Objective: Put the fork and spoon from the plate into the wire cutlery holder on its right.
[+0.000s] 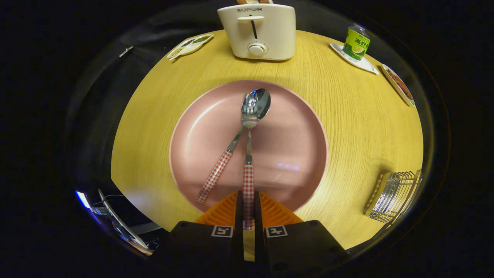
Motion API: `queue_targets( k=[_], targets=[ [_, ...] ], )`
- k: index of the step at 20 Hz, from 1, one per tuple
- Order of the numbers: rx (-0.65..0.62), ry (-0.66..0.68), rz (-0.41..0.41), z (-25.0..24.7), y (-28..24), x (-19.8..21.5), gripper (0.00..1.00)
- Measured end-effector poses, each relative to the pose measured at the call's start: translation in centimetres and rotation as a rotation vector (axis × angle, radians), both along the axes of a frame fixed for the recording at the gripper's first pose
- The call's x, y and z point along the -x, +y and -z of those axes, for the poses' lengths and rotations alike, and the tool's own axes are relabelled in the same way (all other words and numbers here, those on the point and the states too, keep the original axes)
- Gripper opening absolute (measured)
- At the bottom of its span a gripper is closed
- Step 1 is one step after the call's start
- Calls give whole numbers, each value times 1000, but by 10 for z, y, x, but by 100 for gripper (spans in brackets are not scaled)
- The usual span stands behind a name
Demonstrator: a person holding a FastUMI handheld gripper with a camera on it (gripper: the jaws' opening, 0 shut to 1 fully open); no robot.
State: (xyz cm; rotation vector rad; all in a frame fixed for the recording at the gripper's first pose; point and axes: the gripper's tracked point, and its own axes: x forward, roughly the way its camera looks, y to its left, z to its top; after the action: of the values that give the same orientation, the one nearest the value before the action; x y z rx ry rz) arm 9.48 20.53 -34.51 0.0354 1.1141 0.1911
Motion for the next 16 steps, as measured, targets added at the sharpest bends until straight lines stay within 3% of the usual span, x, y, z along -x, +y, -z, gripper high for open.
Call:
queue_targets(
  k=[4, 10, 16],
  targets=[
    [-67, 20, 35, -18, -7, 3, 11],
    [-155, -1, -42, -69, -31, 34, 12],
    [-120, -5, -104, -113, -110, 81, 11]
  ],
)
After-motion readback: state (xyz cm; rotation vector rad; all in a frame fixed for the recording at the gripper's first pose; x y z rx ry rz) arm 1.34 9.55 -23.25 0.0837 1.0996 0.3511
